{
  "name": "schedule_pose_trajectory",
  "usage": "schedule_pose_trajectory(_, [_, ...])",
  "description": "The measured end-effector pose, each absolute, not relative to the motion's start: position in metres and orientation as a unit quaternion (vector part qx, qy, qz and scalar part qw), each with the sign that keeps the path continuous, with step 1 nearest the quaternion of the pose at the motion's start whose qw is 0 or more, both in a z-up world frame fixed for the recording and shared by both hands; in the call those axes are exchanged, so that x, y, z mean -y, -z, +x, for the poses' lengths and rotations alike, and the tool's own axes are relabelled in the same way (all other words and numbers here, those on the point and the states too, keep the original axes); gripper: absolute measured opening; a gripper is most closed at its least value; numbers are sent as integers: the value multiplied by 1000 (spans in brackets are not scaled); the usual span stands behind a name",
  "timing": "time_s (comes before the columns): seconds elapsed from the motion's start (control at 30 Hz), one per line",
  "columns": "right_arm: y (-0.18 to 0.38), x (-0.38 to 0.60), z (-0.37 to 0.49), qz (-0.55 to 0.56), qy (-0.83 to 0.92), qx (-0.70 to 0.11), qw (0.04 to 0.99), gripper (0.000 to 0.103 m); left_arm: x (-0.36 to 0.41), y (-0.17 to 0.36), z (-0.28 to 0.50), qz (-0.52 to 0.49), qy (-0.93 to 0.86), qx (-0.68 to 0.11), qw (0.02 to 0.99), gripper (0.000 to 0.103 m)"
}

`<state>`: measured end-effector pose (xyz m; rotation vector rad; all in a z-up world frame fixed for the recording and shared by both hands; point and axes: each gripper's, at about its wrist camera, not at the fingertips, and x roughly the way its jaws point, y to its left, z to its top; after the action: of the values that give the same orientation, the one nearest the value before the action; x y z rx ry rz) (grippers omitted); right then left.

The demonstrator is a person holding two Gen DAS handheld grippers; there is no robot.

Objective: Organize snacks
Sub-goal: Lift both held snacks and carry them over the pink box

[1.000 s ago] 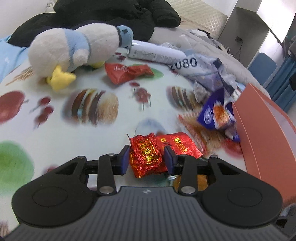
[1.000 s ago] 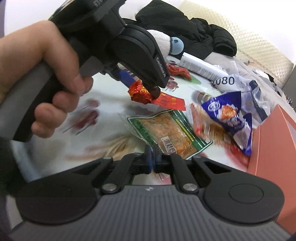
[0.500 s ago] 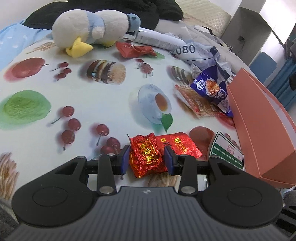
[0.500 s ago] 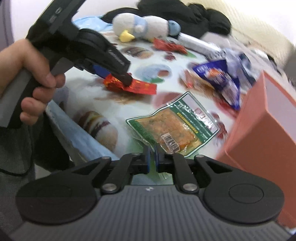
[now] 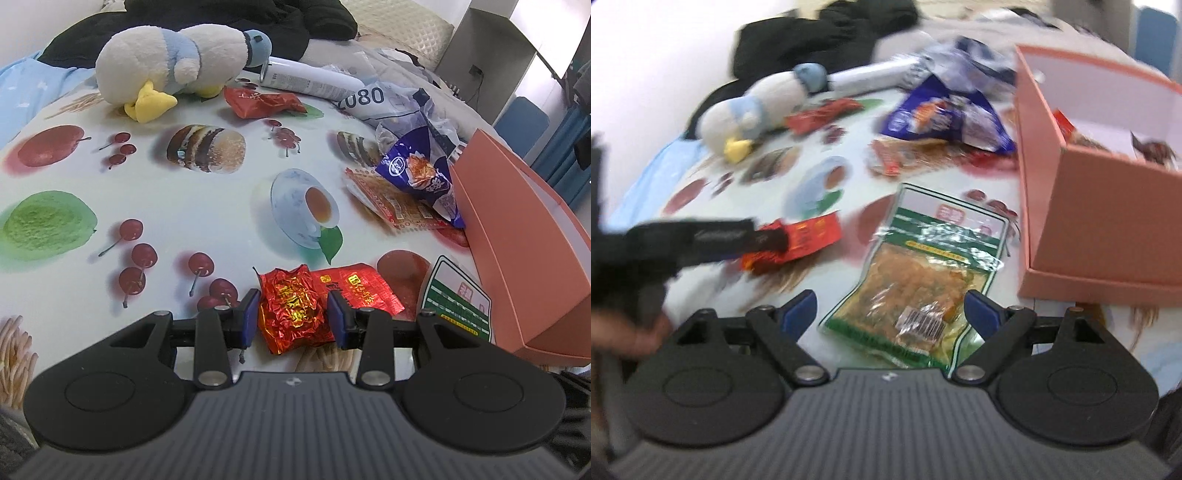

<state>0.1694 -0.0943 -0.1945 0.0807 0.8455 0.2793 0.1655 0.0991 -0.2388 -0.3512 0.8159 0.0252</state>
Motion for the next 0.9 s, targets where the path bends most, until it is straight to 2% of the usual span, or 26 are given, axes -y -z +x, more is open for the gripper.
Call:
schedule_pose_trajectory(0.17, [210,90,185,51,-91,-429,897,88,-101,239,167,-168,-11,-396,903,45])
schedule_pose_trajectory(0.27, [214,81,182,10,-95,-420,903,89,-102,240,169,-167,-10,-396,903,45])
schedule_pose_trajectory(0.43, [221,71,178,-43,-113,-412,903,99,-102,241,171,-167,-9,-397,903,45])
schedule_pose_trajectory(0.57, [223,73,180,-41,-125,-405,905,98,-103,241,172,-167,-12,-393,904,45])
schedule_pose_trajectory(0.67, [221,71,181,-43,-144,-406,901,85,-103,233,169,-145,-26,-375,915,45])
schedule_pose_trajectory(0.73, [218,71,180,-45,-150,-404,901,68,-106,231,170,-167,-13,-372,913,45])
schedule_pose_trajectory(0.9, [209,79,179,-26,-159,-403,901,53,-97,225,164,-160,-12,-377,912,45])
